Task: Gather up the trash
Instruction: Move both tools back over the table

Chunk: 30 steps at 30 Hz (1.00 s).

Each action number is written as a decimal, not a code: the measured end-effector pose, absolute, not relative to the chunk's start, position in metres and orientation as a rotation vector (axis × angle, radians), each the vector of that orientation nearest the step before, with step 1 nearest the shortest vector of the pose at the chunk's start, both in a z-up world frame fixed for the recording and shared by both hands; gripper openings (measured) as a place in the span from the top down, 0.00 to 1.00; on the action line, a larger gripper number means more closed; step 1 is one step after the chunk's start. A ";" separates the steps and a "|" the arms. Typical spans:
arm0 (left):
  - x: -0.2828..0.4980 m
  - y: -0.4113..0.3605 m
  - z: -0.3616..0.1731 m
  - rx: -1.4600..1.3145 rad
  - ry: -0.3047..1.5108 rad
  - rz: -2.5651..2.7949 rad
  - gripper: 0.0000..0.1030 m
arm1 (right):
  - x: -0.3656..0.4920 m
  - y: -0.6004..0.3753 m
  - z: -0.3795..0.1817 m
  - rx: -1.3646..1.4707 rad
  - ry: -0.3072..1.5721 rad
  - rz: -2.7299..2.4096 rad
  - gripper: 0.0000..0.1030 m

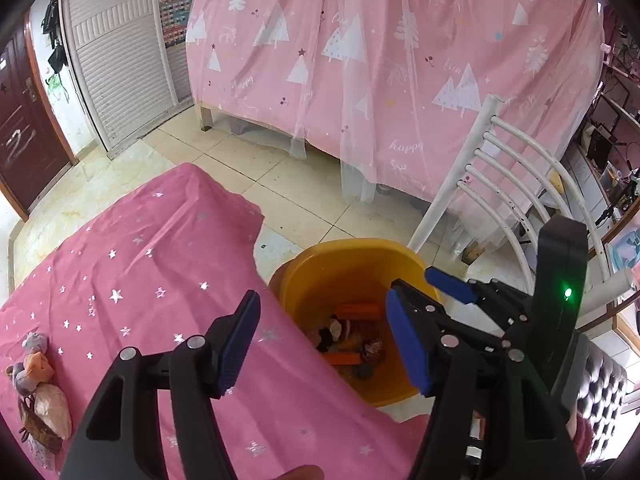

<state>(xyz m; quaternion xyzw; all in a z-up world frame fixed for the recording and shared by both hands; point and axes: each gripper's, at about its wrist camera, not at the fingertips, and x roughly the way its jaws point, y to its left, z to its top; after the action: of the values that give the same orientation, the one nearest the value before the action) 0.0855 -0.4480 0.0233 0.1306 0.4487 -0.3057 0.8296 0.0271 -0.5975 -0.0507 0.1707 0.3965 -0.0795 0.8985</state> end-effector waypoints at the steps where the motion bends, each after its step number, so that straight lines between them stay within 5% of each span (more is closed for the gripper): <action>1: 0.086 -0.442 0.024 0.268 0.949 -0.645 0.42 | 0.027 -0.595 -0.050 0.350 0.817 -0.166 0.57; 5: 0.088 -0.423 0.031 0.242 0.928 -0.633 0.42 | 0.027 -0.581 -0.043 0.320 0.806 -0.150 0.55; 8: 0.087 -0.407 0.036 0.231 0.911 -0.620 0.42 | 0.028 -0.570 -0.039 0.299 0.801 -0.137 0.41; 16: 0.084 -0.347 0.057 0.205 0.860 -0.591 0.37 | 0.026 -0.531 -0.015 0.246 0.764 -0.083 0.31; 30: 0.080 -0.226 0.094 0.156 0.772 -0.475 0.35 | 0.045 -0.443 0.007 0.180 0.750 0.094 0.29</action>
<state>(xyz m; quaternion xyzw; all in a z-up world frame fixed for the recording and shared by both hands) 0.0799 -0.2264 0.0943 0.0755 0.3725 -0.2292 0.8961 0.0447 -0.4427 0.0067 0.0879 0.3656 0.0456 0.9255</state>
